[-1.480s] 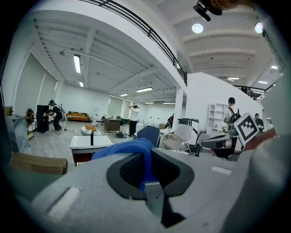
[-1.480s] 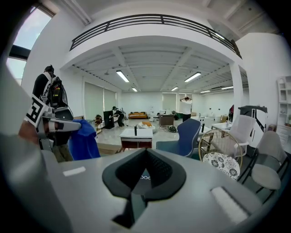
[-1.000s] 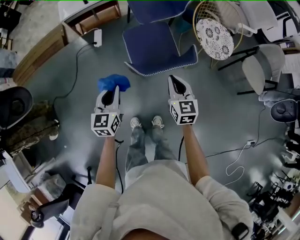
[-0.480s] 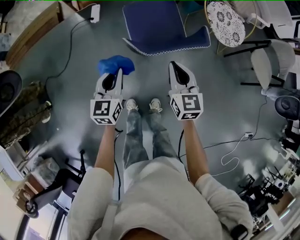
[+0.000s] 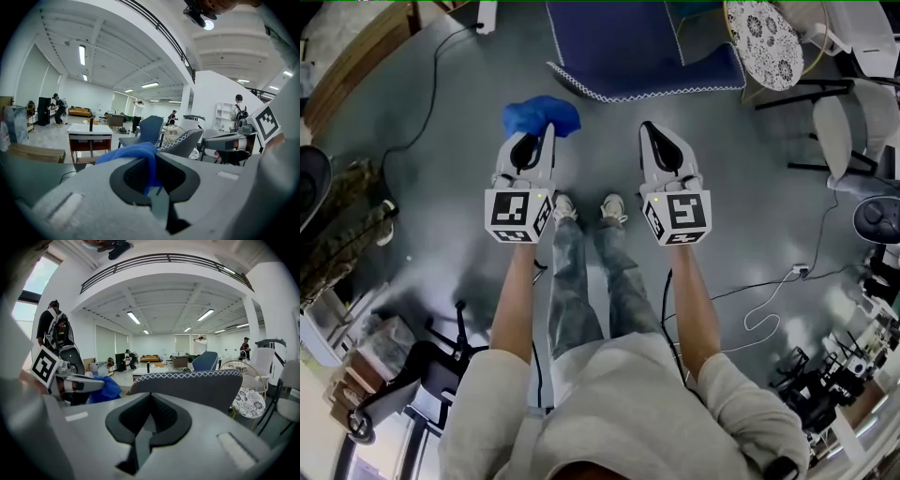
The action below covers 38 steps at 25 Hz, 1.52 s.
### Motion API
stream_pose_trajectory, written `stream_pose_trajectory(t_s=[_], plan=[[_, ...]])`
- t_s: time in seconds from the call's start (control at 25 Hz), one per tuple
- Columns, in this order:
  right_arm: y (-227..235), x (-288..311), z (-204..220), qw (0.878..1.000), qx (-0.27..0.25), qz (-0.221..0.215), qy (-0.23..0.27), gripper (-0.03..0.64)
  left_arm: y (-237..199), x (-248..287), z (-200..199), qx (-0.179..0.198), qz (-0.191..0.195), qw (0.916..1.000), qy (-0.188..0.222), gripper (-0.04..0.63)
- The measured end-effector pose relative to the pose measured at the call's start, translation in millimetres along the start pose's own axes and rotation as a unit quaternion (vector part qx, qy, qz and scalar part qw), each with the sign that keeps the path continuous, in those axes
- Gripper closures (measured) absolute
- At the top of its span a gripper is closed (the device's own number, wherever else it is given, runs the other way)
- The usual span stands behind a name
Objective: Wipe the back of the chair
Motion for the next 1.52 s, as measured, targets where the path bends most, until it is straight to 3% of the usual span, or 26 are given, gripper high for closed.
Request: stream_pose_trajectory(t_s=[0.44,1.04,1.52], plan=[[20,20,41,1.000,-0.011,0.013,-0.002,0.617,-6,22,27,0.032,0.011,0.9994,0.007,0.563],[26,26,72,1.000,-0.007,0.007,-0.021,0.617,14,63,33,0.015,0.026,0.9987,0.041,0.563],[25,44,84,0.999,-0.012,-0.004,-0.033,0.617,-9,98,84,-0.007,0.027,0.9996,-0.006,0.563]])
Point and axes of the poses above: the fingertips, and each gripper's own axes: x forward along the fingers, y to its right, z out of its underside, the point moved 10 cm from there along -x, backward along the fingers, and after that the axes turned 2 degrees about x, right-handed, at the moved point
